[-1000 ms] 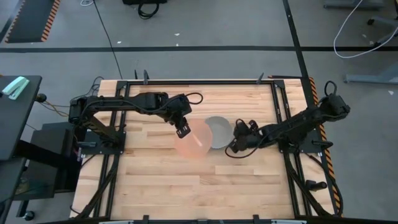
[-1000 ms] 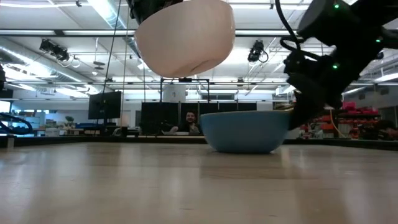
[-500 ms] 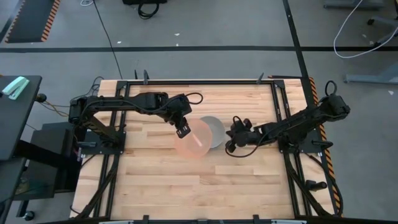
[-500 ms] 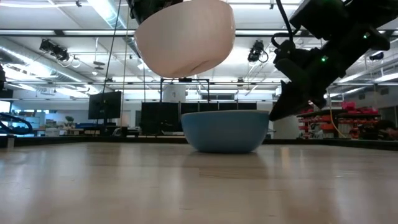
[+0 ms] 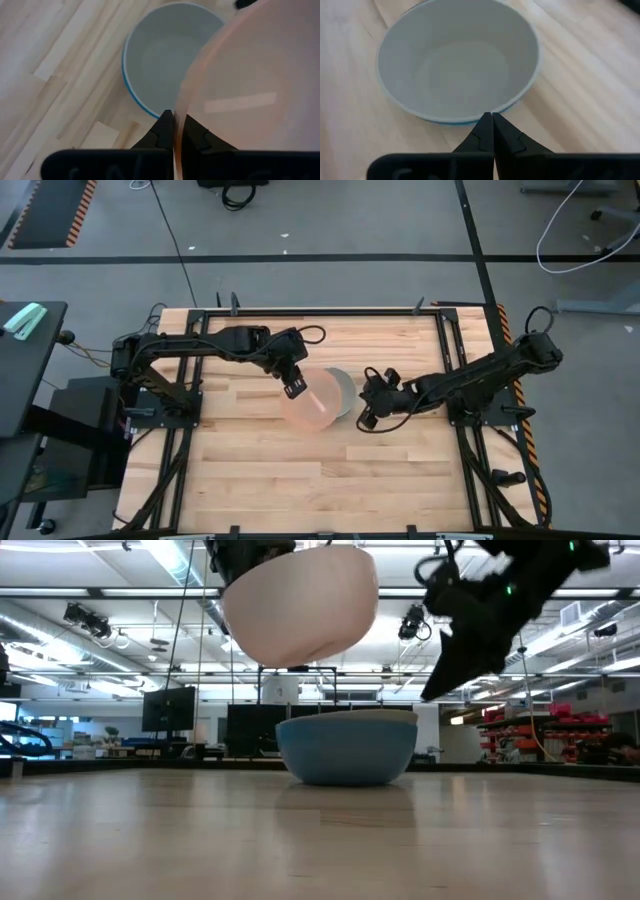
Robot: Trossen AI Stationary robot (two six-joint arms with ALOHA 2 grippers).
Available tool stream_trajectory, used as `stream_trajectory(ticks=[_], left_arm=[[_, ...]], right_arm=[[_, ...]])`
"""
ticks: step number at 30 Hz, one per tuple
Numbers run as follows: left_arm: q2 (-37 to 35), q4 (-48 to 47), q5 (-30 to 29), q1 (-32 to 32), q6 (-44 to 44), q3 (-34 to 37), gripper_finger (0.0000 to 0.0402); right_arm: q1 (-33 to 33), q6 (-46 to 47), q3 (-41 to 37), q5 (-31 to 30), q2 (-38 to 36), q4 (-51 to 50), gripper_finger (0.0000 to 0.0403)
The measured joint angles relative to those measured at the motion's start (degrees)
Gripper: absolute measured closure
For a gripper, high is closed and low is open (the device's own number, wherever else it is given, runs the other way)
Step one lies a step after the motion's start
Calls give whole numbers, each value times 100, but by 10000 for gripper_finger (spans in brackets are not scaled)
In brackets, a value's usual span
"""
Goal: Nest bowls inside each other
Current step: Stack the light orange bowl on top of the gray bowl
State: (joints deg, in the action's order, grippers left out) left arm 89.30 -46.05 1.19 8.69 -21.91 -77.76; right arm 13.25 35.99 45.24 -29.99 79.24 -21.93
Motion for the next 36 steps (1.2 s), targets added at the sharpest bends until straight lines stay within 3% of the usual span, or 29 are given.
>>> stream_trajectory(ticks=[5, 10, 15, 20, 30, 36], left_arm=[[0, 13, -2, 207, -146, 0, 391], [127, 267, 196, 386, -189, 1, 391], [579, 260, 555, 502, -158, -129, 391], [1273, -469, 591, 541, -92, -870, 391], [2855, -1945, 178, 491, 193, -2904, 391], [3315, -2220, -75, 575, 267, -3346, 391]], right_arm=[[392, 471, 1120, -438, 0, -2183, 403], [875, 935, 1969, -775, -2, -3420, 403], [1256, 1038, 2410, -911, -7, -3714, 403], [1502, 1249, 2487, -940, -7, -3927, 403], [2209, 2551, 2469, -916, -4, -4830, 403], [2613, 2800, 2463, -918, -2, -4834, 403]])
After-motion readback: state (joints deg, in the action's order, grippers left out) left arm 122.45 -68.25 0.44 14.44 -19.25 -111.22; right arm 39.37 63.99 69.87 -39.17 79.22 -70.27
